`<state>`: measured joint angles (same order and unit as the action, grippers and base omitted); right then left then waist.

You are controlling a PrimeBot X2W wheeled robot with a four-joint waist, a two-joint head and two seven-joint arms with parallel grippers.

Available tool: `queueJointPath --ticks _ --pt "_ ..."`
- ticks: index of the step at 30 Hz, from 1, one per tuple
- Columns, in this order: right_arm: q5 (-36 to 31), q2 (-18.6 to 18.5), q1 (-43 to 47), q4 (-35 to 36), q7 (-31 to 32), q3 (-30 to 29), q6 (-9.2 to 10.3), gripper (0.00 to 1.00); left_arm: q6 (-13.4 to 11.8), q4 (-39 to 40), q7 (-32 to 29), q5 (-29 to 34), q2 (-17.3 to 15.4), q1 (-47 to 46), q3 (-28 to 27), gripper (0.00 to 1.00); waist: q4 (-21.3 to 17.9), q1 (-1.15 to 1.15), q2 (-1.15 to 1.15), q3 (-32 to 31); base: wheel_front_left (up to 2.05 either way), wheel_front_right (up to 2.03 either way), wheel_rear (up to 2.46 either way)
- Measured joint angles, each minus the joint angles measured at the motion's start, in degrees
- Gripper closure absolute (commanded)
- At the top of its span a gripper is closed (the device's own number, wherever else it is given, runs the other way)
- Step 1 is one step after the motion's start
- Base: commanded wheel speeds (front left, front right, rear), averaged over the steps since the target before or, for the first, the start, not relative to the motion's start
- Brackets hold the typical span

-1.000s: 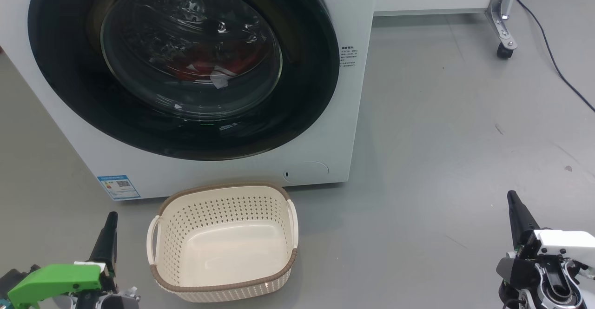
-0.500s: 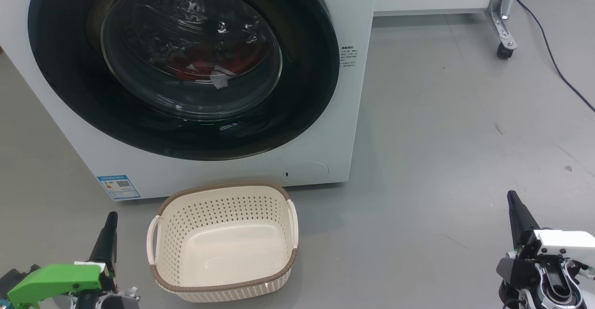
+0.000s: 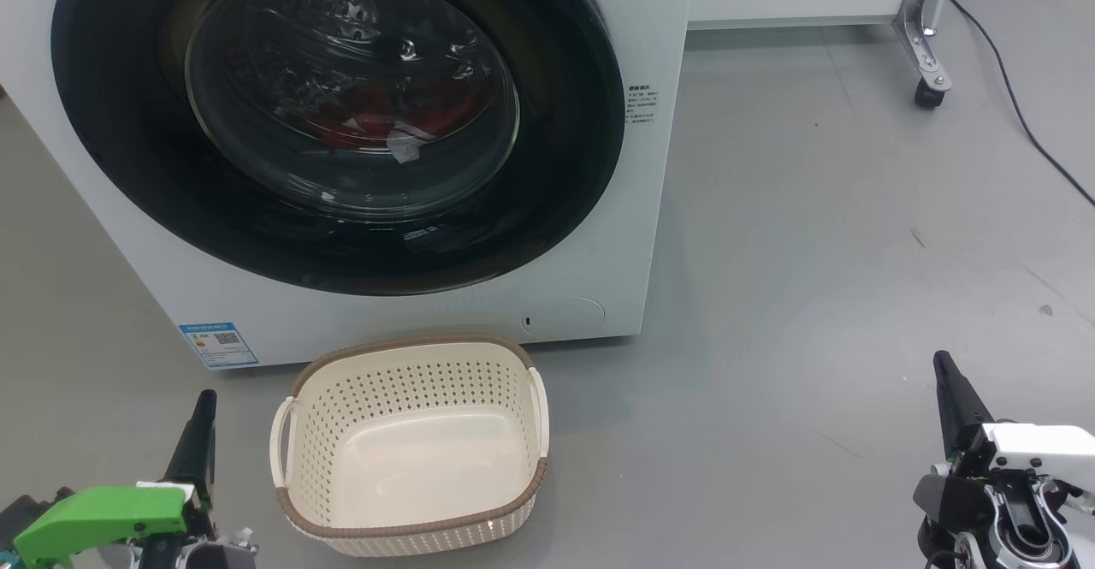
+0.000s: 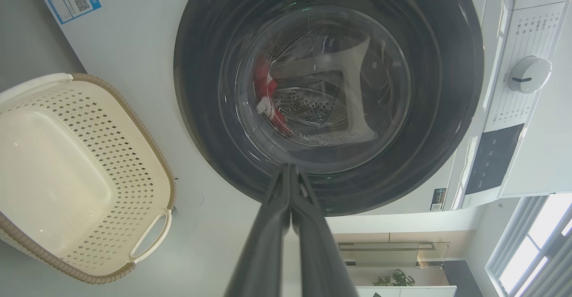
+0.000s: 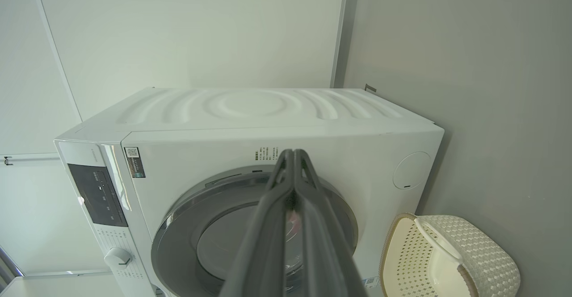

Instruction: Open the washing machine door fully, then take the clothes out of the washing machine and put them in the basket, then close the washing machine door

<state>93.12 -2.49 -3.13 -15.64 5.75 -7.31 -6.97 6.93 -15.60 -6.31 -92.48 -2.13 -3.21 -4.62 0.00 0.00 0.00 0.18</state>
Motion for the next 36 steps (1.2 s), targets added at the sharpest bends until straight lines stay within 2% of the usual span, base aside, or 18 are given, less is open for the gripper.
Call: queueJointPath --ticks 20,21,22,23,24,25,36 --pt "0.0 0.0 0.0 0.0 0.0 0.0 0.00 1.00 0.0 0.0 0.0 0.0 0.0 0.0 0.0 1.00 0.0 0.00 0.00 0.0 0.00 0.00 0.00" --pt "0.0 0.0 0.0 0.0 0.0 0.0 0.00 0.00 0.0 0.0 0.0 0.0 0.0 0.0 0.0 0.00 0.0 0.00 0.00 0.0 0.00 0.00 0.00" --pt "0.0 0.0 0.0 -0.1 0.0 0.0 0.01 0.00 0.0 -0.1 0.0 0.0 0.0 0.0 0.0 0.00 0.0 0.00 0.00 0.0 0.00 0.00 0.00" --pt "0.0 0.2 0.3 -0.5 0.0 0.0 0.02 1.00 0.0 -0.5 0.0 0.0 0.1 0.3 0.1 1.00 0.0 0.00 0.00 0.0 0.00 0.00 0.00" --pt "0.0 0.5 0.7 -1.1 0.0 0.1 0.05 1.00 -0.1 -1.2 0.0 0.0 0.4 0.7 0.1 1.00 0.0 0.00 0.00 0.0 0.00 0.00 0.00" --pt "0.0 0.8 1.3 -1.8 0.0 0.1 0.05 0.00 -0.1 -1.8 0.0 0.0 0.7 1.2 0.2 0.00 0.0 0.00 0.00 0.0 0.00 0.00 0.00" --pt "-0.9 1.4 2.5 -2.3 -0.9 0.6 0.05 0.00 -0.1 -2.3 0.9 0.6 1.2 2.3 1.1 0.00 0.0 0.00 0.00 0.1 0.00 0.00 0.00"
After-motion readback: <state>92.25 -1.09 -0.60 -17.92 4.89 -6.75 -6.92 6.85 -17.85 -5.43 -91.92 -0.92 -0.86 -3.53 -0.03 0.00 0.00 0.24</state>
